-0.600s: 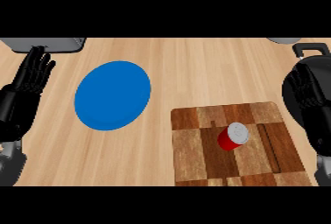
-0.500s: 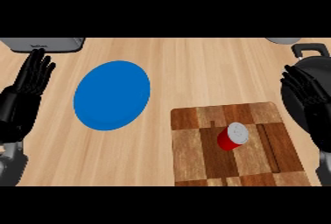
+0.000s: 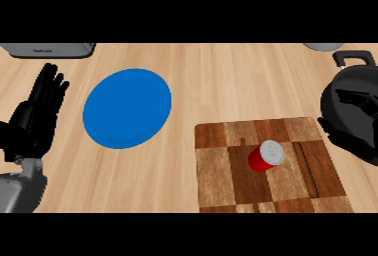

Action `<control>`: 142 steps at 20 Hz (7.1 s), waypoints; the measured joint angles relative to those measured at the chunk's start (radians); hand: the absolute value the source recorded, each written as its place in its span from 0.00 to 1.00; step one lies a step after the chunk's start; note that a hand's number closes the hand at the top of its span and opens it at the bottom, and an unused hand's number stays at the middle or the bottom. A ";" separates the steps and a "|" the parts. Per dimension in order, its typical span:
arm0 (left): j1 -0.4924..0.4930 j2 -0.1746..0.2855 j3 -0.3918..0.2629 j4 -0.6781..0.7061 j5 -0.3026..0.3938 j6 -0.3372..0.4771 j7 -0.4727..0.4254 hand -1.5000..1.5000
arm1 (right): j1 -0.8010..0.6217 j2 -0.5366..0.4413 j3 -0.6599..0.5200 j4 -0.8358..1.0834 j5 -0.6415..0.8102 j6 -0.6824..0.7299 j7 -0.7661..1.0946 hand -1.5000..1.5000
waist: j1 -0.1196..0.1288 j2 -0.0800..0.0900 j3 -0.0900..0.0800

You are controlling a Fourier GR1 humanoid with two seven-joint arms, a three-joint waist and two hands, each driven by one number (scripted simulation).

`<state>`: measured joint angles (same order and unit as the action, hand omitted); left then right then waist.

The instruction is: Pick the can from the cutting board and place it in the pot

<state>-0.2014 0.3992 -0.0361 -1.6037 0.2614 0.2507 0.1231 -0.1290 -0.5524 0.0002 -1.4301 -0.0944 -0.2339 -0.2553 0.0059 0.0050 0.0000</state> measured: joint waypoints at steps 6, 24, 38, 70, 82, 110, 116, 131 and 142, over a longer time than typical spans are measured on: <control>0.015 -0.036 0.001 -0.011 -0.028 0.021 0.040 0.50 | 0.071 0.027 -0.026 -0.086 0.005 0.041 -0.120 0.00 | -0.008 -0.005 0.000; 0.000 -0.046 0.015 -0.027 -0.040 0.003 0.082 0.50 | -0.065 -0.297 0.251 -0.473 0.074 0.467 0.663 0.00 | 0.009 -0.006 -0.003; 0.001 -0.099 0.057 0.003 -0.091 -0.027 0.072 0.50 | -0.159 -0.037 0.356 -0.487 0.213 0.607 0.977 0.00 | -0.004 -0.005 0.000; 0.010 -0.171 0.135 -0.040 -0.165 -0.108 0.103 0.50 | -0.112 0.210 0.324 -0.188 0.708 0.685 0.643 1.00 | -0.004 -0.008 -0.002; 0.015 -0.186 0.157 -0.031 -0.171 -0.125 0.095 0.50 | 0.029 0.368 0.508 -0.377 0.907 0.645 0.780 1.00 | -0.008 -0.014 -0.006; 0.021 -0.188 0.175 -0.074 -0.179 -0.136 0.131 0.50 | 0.029 0.370 0.011 -0.875 1.042 0.400 0.878 1.00 | -0.011 -0.006 0.000; -0.001 -0.190 0.174 -0.056 -0.188 -0.137 0.132 0.50 | -0.027 0.317 -0.244 -0.776 0.804 0.411 0.793 1.00 | -0.011 -0.005 0.000; -0.007 -0.216 0.154 -0.030 -0.202 -0.144 0.104 0.50 | -0.138 0.096 -0.430 -0.197 0.922 0.193 0.474 1.00 | 0.010 0.003 0.001; -0.033 -0.212 0.166 -0.023 -0.201 -0.145 0.119 0.50 | -0.319 0.045 -0.473 0.412 0.919 0.029 0.262 0.00 | 0.013 0.002 0.001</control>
<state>-0.2344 0.1877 0.1298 -1.6269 0.0602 0.1061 0.2423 -0.4484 -0.5074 -0.4729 -1.0182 0.8250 -0.2047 0.0065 0.0188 0.0068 0.0015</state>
